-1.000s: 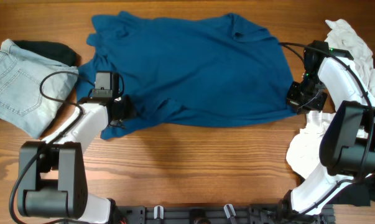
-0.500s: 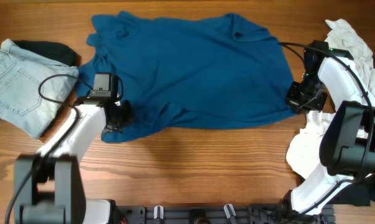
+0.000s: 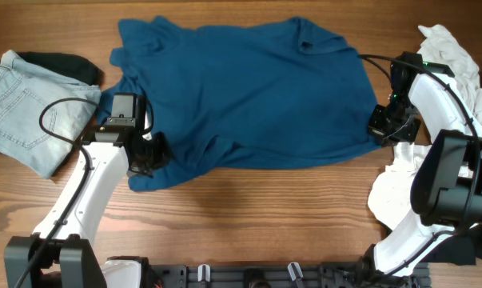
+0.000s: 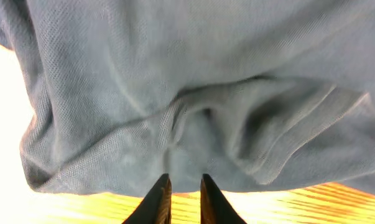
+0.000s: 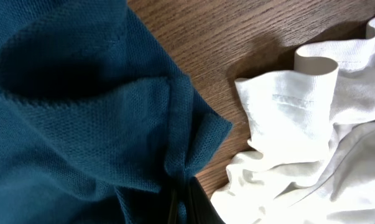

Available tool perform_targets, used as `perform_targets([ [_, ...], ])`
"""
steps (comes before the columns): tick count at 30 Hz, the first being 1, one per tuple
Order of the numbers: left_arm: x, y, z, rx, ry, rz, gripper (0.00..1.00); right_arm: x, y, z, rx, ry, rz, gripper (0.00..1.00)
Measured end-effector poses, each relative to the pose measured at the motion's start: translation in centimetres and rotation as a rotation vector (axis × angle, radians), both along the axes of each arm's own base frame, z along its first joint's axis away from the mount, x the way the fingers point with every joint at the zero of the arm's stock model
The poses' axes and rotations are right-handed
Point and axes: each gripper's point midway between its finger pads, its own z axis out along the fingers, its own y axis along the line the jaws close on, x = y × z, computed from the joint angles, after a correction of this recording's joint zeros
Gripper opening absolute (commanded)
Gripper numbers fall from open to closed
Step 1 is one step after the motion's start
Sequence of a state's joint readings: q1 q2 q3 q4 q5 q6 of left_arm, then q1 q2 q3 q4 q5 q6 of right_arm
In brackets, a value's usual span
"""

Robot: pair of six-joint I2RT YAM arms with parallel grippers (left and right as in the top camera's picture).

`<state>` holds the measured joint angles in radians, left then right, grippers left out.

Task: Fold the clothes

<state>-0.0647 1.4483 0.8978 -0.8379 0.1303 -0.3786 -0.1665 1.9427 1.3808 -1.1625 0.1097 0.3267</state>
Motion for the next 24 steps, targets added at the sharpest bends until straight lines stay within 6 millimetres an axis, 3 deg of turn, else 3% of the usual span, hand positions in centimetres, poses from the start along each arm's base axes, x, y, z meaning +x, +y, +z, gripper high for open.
perform_targets([
  [1, -0.2, 0.0, 0.0, -0.001, 0.010, 0.000, 0.39, 0.0, 0.0, 0.0, 0.000, 0.000, 0.000, 0.04],
  [2, -0.4, 0.0, -0.1, -0.001, 0.015, 0.000, 0.44, 0.0, 0.0, 0.0, 0.000, 0.000, 0.000, 0.04],
  [8, 0.8, 0.9, -0.2, 0.055, -0.027, 0.011, 0.45, 0.0, 0.0, 0.0, 0.000, 0.000, 0.000, 0.04],
  [12, 1.5, 1.0, -2.5, 0.065, 0.013, 0.011, 0.44, 0.0, 0.0, 0.0, 0.000, 0.000, 0.000, 0.04],
  [13, 1.4, 1.0, -3.4, 0.066, 0.043, 0.010, 0.41, 0.0, 0.0, 0.0, 0.000, 0.000, 0.000, 0.04],
  [14, 1.1, 1.0, -4.2, 0.066, 0.073, 0.009, 0.26, 0.0, 0.0, 0.0, 0.000, 0.000, 0.000, 0.04],
  [15, 0.9, 1.0, -4.8, 0.067, 0.093, 0.007, 0.19, 0.0, 0.0, 0.0, 0.000, 0.000, 0.000, 0.04],
  [18, 0.6, 0.7, -5.5, 0.051, 0.121, 0.004, 0.09, 0.0, 0.0, 0.0, 0.000, 0.000, 0.000, 0.04],
  [23, 0.5, 0.4, -5.4, 0.031, 0.123, 0.000, 0.04, 0.0, 0.0, 0.0, 0.000, 0.000, 0.000, 0.05],
  [24, 0.5, 0.3, -4.9, 0.029, 0.109, 0.000, 0.09, 0.0, 0.0, 0.0, 0.000, 0.000, 0.000, 0.04],
])
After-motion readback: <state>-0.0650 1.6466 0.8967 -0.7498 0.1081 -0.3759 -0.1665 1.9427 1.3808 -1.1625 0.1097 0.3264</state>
